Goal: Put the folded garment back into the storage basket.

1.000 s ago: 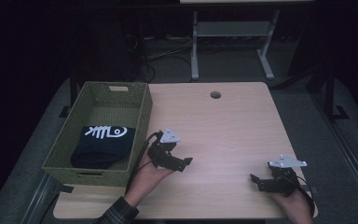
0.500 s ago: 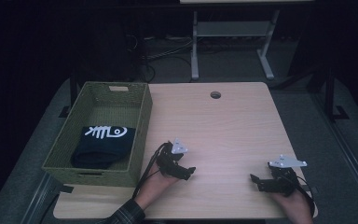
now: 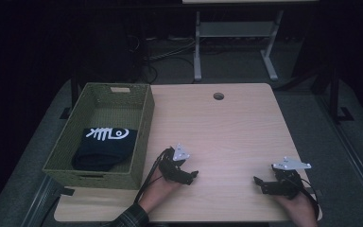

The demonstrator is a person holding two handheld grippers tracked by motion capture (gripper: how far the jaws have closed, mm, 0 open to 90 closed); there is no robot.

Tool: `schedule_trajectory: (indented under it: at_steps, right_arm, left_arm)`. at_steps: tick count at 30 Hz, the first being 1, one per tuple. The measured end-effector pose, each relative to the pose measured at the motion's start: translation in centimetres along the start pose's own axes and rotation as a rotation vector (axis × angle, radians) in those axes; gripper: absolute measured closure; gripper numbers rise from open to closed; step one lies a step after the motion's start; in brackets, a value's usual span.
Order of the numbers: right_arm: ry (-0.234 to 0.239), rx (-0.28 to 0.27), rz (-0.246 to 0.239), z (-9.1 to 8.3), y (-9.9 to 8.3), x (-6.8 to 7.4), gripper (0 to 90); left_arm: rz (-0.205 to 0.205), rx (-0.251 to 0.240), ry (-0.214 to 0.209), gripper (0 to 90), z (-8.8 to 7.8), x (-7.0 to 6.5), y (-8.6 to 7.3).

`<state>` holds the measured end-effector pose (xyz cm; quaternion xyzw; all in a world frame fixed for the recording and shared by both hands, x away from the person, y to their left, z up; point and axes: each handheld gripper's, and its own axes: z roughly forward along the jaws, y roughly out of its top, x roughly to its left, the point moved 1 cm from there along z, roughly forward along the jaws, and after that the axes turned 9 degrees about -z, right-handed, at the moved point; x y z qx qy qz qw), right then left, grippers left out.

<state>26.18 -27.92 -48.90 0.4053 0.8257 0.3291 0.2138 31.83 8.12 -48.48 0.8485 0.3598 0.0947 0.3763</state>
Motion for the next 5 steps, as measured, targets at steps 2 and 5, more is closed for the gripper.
schedule_trajectory:
  at_steps: [2,5]
  right_arm:
    - [0.000,0.000,0.000,0.00,0.00,0.00,13.0]
    - [0.000,0.000,0.000,0.00,0.00,0.00,13.0]
  left_arm:
    - [0.000,0.000,0.000,12.7,0.00,0.00,0.00]
    - [0.000,0.000,0.000,12.7,0.00,0.00,0.00]
